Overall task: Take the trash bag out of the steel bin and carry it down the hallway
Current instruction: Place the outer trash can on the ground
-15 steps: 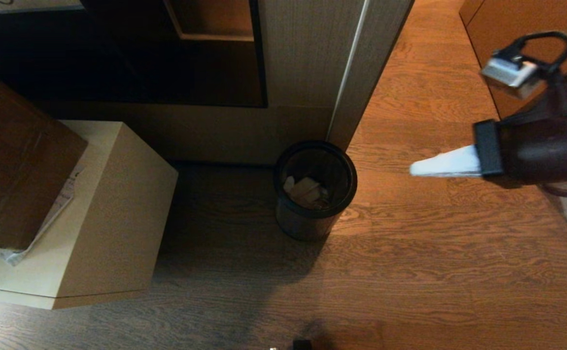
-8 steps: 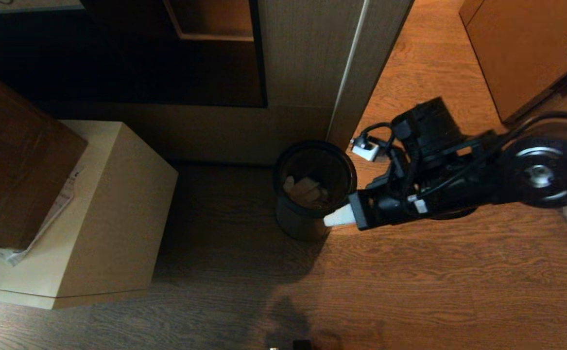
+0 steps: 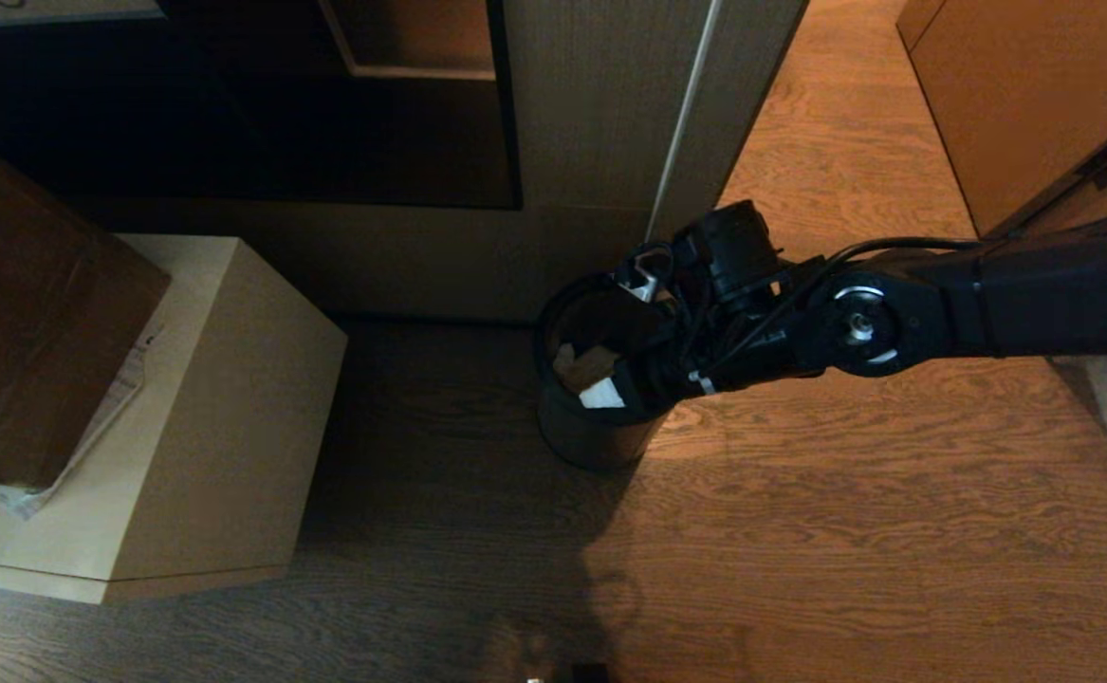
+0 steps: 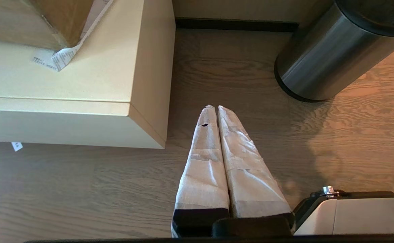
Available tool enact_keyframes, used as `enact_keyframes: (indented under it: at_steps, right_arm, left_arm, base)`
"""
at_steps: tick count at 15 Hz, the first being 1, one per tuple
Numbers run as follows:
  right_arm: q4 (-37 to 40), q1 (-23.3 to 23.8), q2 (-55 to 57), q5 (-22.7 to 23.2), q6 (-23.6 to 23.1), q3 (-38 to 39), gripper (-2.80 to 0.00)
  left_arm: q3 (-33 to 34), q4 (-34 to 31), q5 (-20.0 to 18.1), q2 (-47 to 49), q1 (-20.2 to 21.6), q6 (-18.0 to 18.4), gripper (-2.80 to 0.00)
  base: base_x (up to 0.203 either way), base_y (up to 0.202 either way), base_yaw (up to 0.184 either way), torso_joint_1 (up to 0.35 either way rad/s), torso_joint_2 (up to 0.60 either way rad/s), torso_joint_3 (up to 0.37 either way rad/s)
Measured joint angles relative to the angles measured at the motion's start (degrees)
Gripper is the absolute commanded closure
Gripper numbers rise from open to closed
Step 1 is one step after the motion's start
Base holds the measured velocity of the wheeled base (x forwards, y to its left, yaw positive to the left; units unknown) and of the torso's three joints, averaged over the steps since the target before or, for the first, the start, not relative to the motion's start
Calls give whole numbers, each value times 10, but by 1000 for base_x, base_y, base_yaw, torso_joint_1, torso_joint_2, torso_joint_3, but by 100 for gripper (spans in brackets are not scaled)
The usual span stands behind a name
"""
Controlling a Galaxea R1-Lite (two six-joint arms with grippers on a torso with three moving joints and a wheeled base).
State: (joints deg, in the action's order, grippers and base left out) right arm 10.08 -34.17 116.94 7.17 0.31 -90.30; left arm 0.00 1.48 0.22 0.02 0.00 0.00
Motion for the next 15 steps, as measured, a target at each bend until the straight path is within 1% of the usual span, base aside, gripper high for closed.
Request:
enact_keyframes:
  at_steps: [1,3,4,6,11,15]
  right_arm:
    - [-3,-2,10,-2,-13,-9,-280]
    - [-9,-6,30,-5,-61,-25,-280]
    - [-9,-7,37,-6,-72,-28,-280]
    - [-12,-14,46,-6,-76,-30,-280]
    - [-60,-16,78,-10,-77,-65,-280]
    - [-76,-18,118,-22,-78,-75,-280]
  left_arm:
    - [0,0,0,0,0,0,0]
    - [0,0,0,0,0,0,0]
    - [0,0,0,0,0,0,0]
    - [0,0,0,0,0,0,0]
    - [0,0,0,0,0,0,0]
    - [0,0,0,0,0,0,0]
  base:
    - [0,0,0,0,0,0]
    - [0,0,0,0,0,0]
    - [0,0,0,0,0,0]
    - [0,0,0,0,0,0]
    - [0,0,0,0,0,0]
    - [0,0,0,0,0,0]
